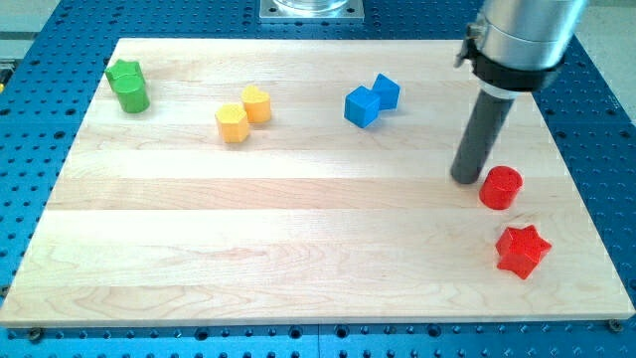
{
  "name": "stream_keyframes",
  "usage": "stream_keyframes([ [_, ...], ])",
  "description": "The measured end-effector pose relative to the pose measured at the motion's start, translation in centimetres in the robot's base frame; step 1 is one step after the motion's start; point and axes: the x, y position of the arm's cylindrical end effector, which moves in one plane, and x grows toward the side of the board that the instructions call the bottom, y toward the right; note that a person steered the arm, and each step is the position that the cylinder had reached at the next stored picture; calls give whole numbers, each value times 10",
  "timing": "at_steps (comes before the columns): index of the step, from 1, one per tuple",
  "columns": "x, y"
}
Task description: Put the blue blocks together above the red circle
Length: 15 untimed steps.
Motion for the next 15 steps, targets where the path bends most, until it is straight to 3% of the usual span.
stream_keyframes([
  [1,-6,9],
  [2,10,-110],
  [3,17,-193],
  [4,-41,-217],
  [5,-106,-186],
  [7,-105,-18],
  [8,-109,-55],
  [9,-103,8],
  [11,-116,62],
  [12,-53,65],
  [13,-49,81],
  [14,-111,52],
  [15,-126,-54],
])
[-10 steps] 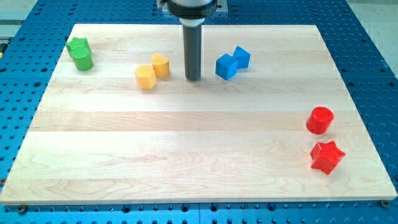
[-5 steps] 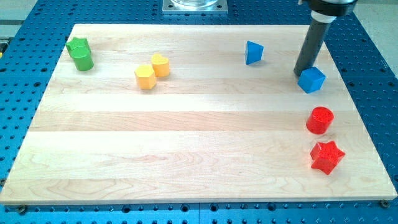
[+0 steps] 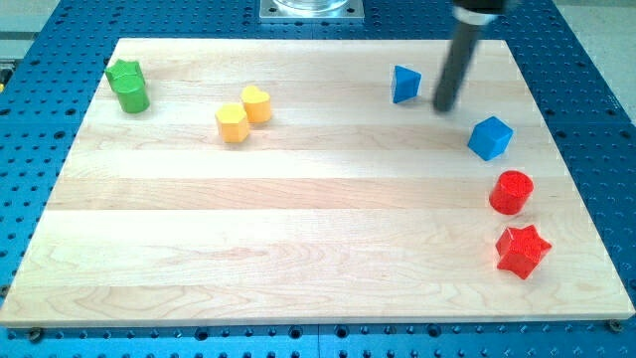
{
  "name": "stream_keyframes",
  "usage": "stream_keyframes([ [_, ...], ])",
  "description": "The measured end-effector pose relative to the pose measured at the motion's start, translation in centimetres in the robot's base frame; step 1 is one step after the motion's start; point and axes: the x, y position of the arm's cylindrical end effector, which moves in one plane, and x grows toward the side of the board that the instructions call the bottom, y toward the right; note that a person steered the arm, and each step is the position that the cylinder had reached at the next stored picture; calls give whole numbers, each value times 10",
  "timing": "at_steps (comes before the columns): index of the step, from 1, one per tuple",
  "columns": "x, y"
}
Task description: Put the blue blocks together above the red circle
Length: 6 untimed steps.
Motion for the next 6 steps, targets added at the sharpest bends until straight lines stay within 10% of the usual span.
stream_keyframes([
  [1,31,-101],
  [3,-46,-27],
  [4,-14,50],
  [6,-34,-3],
])
